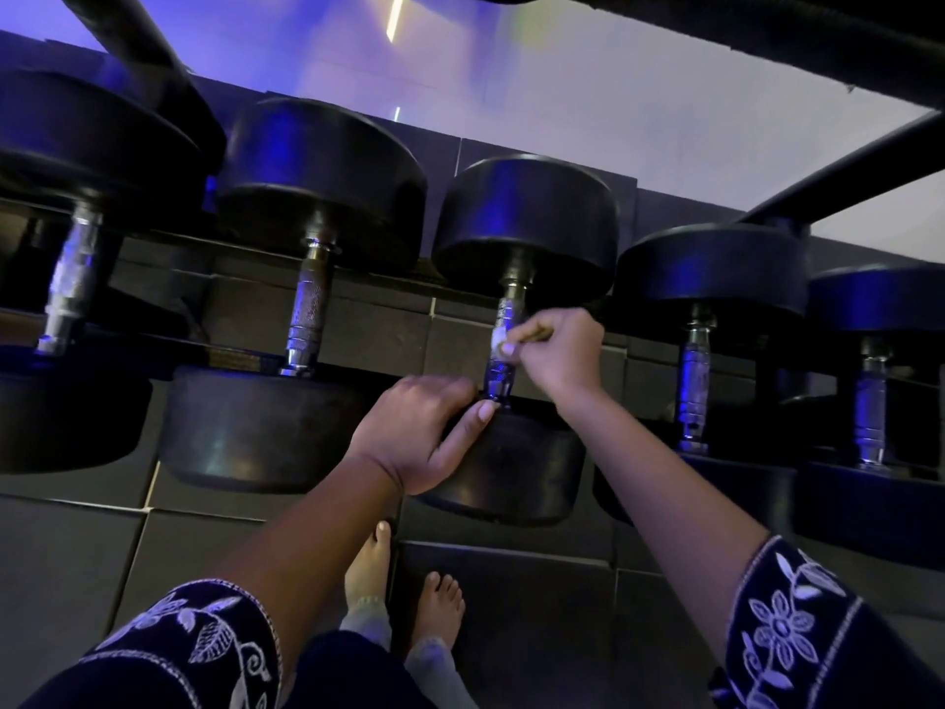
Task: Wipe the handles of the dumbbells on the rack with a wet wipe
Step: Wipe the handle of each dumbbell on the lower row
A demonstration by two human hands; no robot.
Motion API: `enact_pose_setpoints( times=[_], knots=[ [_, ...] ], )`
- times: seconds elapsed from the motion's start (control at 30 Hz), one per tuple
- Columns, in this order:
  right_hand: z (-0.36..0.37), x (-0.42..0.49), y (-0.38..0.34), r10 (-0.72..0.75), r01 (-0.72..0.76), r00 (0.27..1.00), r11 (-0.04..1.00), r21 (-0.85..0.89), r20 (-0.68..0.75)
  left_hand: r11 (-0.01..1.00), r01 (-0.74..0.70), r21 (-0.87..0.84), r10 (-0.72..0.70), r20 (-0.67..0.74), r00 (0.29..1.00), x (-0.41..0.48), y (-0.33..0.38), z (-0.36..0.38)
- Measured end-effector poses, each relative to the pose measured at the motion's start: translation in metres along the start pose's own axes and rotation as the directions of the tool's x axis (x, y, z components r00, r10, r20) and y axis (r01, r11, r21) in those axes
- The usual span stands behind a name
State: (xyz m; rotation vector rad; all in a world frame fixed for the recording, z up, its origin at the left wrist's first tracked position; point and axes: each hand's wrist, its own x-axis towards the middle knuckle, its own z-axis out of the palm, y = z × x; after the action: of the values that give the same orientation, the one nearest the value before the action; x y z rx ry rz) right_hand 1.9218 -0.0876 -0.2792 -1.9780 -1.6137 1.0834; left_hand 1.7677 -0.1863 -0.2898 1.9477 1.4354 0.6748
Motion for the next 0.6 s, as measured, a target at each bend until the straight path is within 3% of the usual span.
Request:
enact_pose_setpoints(
  times=[0.1,0.17,0.3,0.4,0.53,0.6],
  knots=[
    [0.001,0.024,-0.007,0.047,-0.038,0.992,0.996,0.081,-0.118,1.000,-0.006,-0.013,0.006,0.001,1.000,-0.001,0.000,0.001],
    [0.001,0.028,-0.009,0.074,-0.060,0.989,0.992,0.111,-0.126,1.000,-0.008,0.000,0.008,0.004,1.000,0.000,0.000,0.000],
    [-0.003,-0.003,0.004,0.084,-0.087,0.996,0.993,0.083,0.034,1.000,-0.013,0.003,0.013,0.000,1.000,0.000,0.000,0.000],
    [-0.004,-0.009,0.013,0.168,-0.187,0.976,0.973,0.136,0.141,1.000,-0.012,0.002,0.012,-0.006,1.000,0.000,-0.001,0.000],
    [-0.004,0.026,0.005,0.352,-0.335,0.934,0.812,0.478,0.056,1.000,-0.016,-0.004,0.016,0.006,1.000,0.000,-0.001,0.000],
    [-0.006,0.027,0.005,0.391,-0.393,0.913,0.755,0.525,0.120,1.000,-0.015,0.007,0.015,0.012,1.000,0.000,-0.001,0.001]
  ],
)
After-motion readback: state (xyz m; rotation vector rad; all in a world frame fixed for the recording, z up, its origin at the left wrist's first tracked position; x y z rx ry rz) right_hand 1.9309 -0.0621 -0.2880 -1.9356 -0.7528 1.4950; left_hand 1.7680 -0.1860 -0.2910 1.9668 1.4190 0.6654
